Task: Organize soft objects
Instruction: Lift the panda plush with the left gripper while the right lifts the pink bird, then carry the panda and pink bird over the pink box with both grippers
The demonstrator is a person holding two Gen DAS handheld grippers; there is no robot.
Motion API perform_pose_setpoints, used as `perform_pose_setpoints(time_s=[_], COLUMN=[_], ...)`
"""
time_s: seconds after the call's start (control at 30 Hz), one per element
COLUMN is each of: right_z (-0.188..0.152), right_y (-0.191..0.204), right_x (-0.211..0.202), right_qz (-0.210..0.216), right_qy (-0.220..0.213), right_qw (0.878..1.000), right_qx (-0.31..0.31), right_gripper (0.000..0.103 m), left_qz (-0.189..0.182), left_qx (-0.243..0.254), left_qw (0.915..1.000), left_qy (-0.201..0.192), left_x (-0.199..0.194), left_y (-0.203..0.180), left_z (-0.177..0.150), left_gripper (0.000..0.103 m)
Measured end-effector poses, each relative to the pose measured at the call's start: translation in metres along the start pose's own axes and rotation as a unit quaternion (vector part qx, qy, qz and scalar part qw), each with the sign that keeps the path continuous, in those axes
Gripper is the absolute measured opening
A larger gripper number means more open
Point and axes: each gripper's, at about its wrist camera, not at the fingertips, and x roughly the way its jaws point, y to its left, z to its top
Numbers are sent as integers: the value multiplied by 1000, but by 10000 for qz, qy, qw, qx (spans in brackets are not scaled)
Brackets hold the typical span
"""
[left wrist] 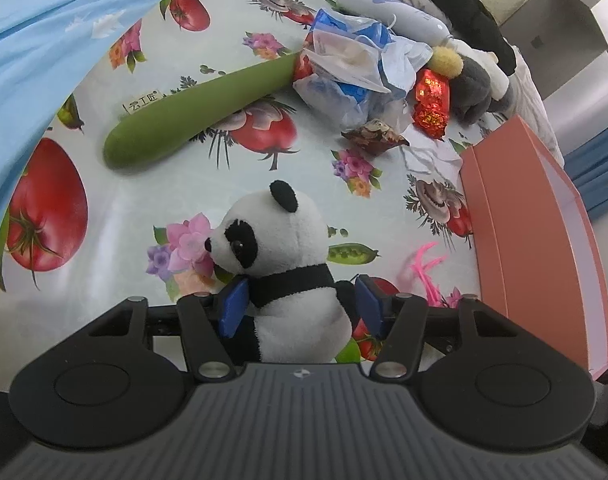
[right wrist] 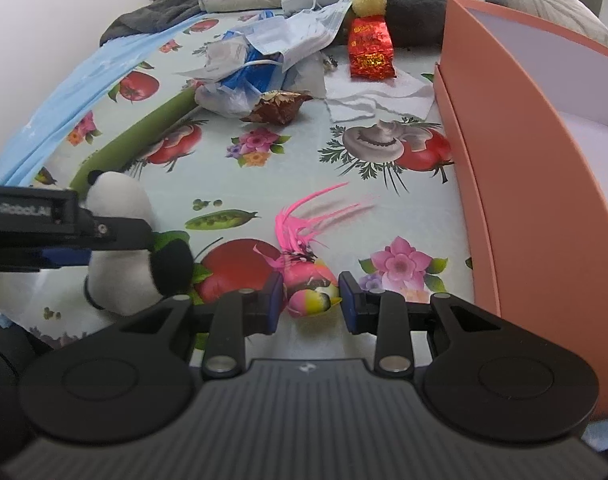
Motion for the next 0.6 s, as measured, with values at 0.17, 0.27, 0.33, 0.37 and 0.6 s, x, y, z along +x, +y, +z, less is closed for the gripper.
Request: perform_pose_setpoints(time_s=[0.17,0.27,0.33,0.37,0.6], right_z=[1,4,5,6,8], right_y=[2,4,3,2,-3], right_x=[-15,-33,-45,-51,-97], right_qz=[-50,-15,-103,-138,-322], right_qy=[-142,-326,-462,-532,-977], right_qw=[9998,9994,9988,9984,9943], right_qx=[113,151,125,141,292], right_gripper=[34,34,34,34,34], left_qz=[-90,-127,-182,-210,-448], left_qx=[140,279,345,369,802], left_qw=[9999,9995,9992,9990,9951], left_qy=[-3,-68,-125,-144,-378], left_x=[-3,-12,-21,-26,-70], left_y=[-4,-10,-15,-18,-44], left_z=[0,-1,-1,-2,-6], left_gripper=[48,48,48,48,48])
